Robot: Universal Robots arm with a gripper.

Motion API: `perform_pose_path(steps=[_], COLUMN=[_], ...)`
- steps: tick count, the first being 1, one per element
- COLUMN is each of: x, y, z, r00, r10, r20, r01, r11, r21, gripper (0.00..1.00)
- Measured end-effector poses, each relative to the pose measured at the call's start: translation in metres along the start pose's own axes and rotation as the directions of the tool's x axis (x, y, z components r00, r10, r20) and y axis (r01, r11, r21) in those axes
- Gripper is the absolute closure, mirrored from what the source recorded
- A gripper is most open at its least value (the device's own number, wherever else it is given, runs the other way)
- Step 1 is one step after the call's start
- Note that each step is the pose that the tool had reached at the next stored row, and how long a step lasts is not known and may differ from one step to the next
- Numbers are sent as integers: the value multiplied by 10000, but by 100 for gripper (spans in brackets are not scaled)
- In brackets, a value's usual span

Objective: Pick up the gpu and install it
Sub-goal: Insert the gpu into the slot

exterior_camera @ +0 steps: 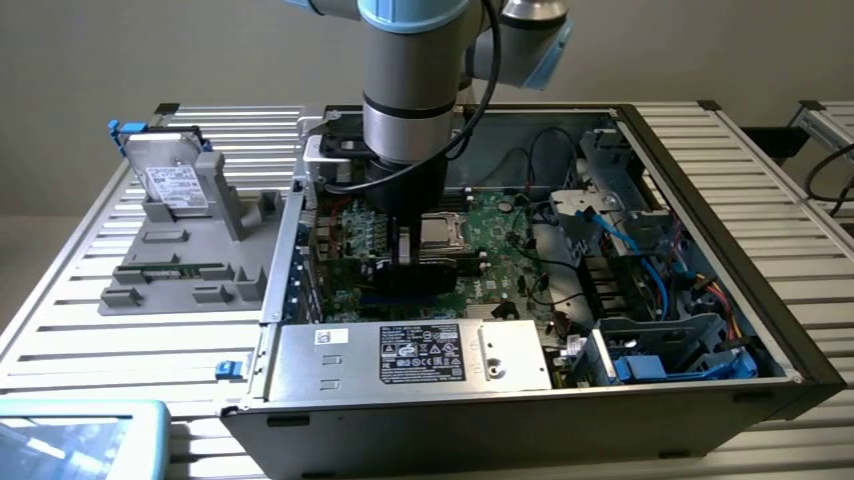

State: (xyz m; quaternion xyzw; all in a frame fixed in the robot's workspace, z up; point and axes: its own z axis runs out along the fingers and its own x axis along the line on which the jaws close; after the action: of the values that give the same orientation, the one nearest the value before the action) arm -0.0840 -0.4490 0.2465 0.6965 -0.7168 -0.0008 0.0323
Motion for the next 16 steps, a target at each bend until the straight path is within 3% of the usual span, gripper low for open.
perform_pose_path(steps=[16], x=[0], y=[3], z=[1], r00=[10000], r10=[1], r20=[0], r01=[-1], r11=[10000], r21=[0], gripper=[72])
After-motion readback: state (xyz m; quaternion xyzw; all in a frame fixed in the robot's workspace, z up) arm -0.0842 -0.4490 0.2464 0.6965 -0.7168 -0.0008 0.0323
